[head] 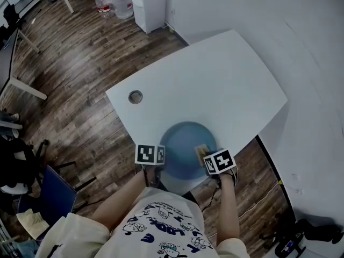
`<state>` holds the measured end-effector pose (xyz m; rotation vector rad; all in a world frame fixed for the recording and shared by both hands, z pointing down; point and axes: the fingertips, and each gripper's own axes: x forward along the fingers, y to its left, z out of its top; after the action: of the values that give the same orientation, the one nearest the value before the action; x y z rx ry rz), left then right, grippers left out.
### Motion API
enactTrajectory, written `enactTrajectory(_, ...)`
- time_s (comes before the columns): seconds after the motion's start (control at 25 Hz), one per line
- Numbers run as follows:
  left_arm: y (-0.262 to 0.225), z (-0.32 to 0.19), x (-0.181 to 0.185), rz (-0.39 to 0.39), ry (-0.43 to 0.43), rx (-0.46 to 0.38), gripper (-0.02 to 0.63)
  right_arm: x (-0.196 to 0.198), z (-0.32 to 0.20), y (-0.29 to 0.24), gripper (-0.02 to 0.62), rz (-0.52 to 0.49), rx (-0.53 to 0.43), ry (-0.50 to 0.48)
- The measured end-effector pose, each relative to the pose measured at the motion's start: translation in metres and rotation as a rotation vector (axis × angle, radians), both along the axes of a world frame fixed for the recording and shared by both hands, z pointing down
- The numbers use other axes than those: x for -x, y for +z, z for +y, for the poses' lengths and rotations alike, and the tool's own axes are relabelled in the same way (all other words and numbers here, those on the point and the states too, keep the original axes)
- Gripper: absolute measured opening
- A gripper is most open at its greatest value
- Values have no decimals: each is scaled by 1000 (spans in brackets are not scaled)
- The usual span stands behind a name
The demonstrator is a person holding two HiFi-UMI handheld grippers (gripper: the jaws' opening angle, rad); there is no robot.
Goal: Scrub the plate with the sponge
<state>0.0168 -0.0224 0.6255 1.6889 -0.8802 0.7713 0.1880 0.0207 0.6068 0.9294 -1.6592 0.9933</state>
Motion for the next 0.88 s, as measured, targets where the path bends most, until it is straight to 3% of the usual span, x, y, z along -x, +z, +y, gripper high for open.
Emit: enactTrajectory(0.88, 0, -2, -1, -9, -30, -8, 48, -17, -33, -4, 49, -2, -103, 103)
